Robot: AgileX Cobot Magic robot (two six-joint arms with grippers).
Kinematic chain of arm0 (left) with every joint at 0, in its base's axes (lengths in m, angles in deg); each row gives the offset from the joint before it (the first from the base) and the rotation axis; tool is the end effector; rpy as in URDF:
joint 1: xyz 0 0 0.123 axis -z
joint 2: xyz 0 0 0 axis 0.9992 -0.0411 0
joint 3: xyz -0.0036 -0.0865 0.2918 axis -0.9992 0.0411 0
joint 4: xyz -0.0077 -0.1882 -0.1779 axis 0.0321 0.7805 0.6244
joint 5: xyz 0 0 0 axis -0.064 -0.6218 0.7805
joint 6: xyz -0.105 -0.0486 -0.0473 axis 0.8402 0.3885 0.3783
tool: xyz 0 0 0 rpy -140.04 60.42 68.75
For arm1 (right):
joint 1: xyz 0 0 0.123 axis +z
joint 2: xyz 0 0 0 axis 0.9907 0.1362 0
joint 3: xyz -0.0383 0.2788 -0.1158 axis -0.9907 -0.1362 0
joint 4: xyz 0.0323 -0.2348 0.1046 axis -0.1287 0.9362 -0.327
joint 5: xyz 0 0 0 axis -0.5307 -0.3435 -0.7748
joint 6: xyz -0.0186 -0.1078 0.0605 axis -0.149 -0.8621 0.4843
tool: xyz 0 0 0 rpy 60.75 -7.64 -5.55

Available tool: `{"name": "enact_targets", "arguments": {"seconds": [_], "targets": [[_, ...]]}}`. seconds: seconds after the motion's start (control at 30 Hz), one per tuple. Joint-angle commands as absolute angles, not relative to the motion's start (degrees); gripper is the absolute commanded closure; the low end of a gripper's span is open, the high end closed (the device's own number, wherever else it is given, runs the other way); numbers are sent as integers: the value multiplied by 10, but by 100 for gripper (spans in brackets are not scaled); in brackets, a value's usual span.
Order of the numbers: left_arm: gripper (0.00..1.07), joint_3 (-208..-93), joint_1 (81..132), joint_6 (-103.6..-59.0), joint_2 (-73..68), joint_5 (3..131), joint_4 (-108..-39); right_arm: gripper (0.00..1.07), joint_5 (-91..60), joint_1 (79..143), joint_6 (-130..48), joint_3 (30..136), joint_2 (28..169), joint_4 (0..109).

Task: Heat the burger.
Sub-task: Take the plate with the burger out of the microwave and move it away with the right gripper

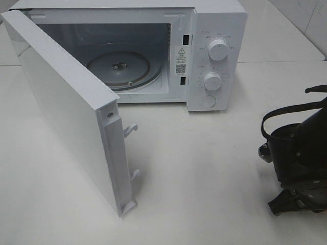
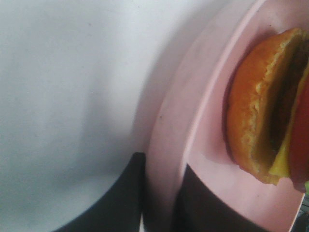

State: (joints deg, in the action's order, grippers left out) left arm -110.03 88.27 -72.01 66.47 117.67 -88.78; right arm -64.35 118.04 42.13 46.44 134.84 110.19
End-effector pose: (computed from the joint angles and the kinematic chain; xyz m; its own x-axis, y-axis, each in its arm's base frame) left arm 0.0081 0.0018 0.2694 -0.4525 -0.0830 -0.8879 -0.0426 0.9965 -0.0714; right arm 0.2136 0.0642 0.0702 -0.9719 -0.1520 -0.1797 -0.0223 0.8195 -0.5727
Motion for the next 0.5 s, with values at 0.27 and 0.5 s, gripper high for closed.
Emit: {"name": "enact_targets", "arguments": {"seconds": [0.27, 0.5], "targets": [[6, -1099, 883, -717, 673, 1169, -887, 68, -634, 1180, 424, 460, 1351, 1119], [6, -1099, 883, -717, 673, 1169, -887, 62, -637, 1180, 373, 460, 1325, 1094]]}}
